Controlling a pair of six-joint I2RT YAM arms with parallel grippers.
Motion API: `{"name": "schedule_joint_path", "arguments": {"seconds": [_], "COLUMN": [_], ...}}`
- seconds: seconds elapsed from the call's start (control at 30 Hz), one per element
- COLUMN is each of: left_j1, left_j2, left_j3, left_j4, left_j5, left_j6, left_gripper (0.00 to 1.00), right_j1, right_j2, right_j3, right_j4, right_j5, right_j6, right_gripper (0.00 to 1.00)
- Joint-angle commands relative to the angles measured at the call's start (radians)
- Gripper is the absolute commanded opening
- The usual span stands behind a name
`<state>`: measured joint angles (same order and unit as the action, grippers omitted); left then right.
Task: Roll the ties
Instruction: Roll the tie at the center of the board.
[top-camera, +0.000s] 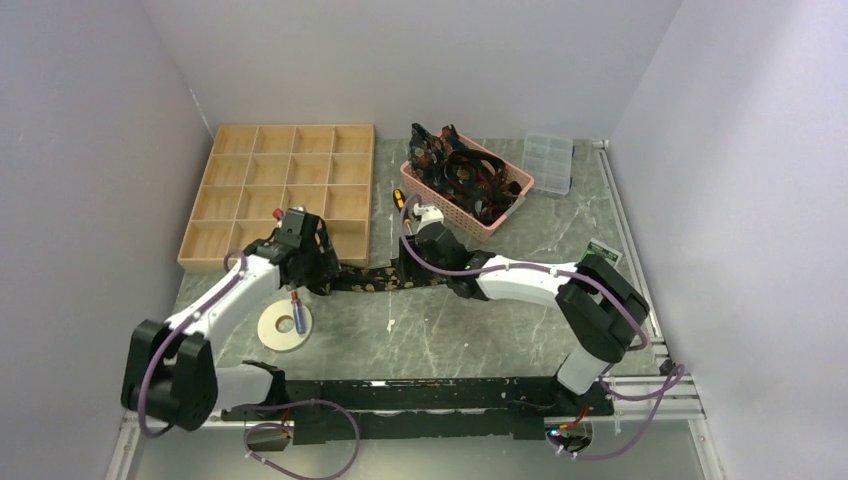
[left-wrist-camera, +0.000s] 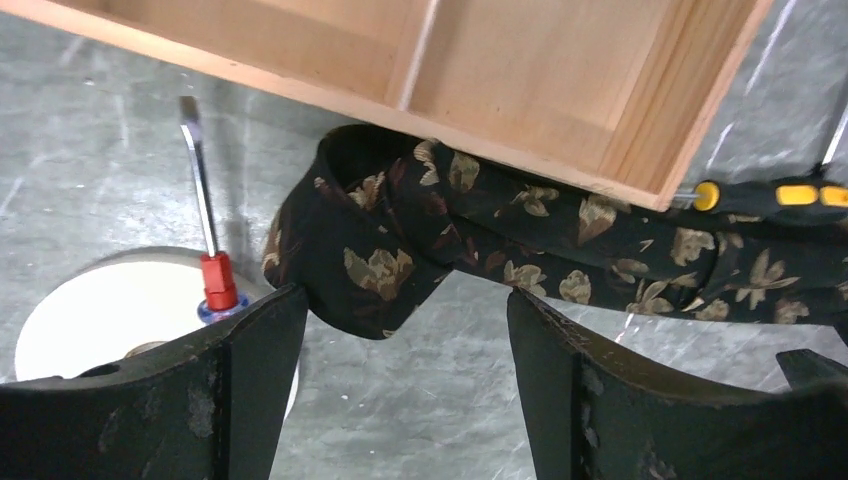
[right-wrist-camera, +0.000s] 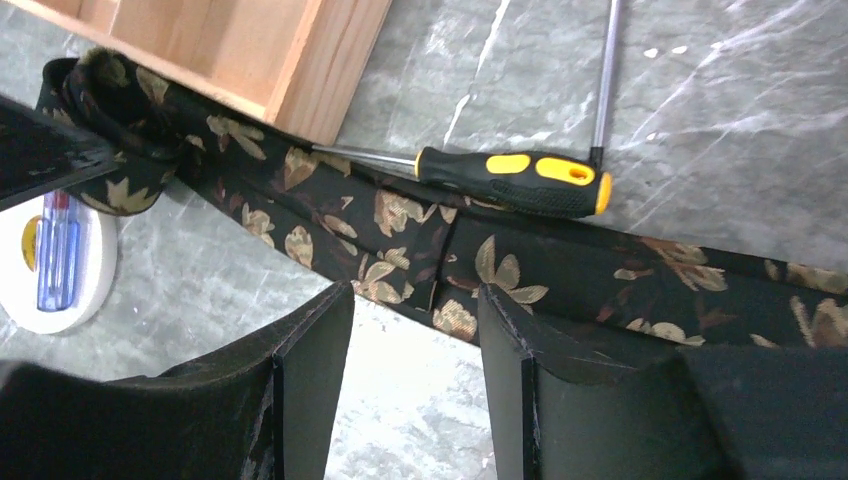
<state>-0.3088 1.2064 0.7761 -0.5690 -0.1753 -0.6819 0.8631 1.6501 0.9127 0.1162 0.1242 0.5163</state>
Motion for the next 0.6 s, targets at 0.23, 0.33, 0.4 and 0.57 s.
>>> {"name": "schedule_joint_path", "arguments": {"seconds": [0.23,0.33,0.4,0.57], "left_j1": [0.002,0.006,0.021,0.066], "left_j2": [0.211,0.235,0.228,0.147], "left_j3": [0.149,0.17,0.169,0.125], "left_j4": [-0.127,-0.142,-0.157,-0.173], "left_j5": [-0.006,-0.026,-0.051,-0.108], "left_j6": [0.128,0.135,0.121,0.074], "left_gripper": [0.77,0.63,0.48,0.19], "right_j1": [0.016,0.015,0.012,-0.013], "right_j2": [-0.003,-0.001,-0.011,-0.052], "right_j3": [-0.008,-0.021,-0.041,-0.109], "right_j4": [0.045,0.029,0.01,0.005], "right_j5": [-0.017,0.022,0.068,0.132], "right_j6": [-0.012,0.0,0.02,0.06], "right_gripper": [0.53,0.53,0.51,0.51]}}
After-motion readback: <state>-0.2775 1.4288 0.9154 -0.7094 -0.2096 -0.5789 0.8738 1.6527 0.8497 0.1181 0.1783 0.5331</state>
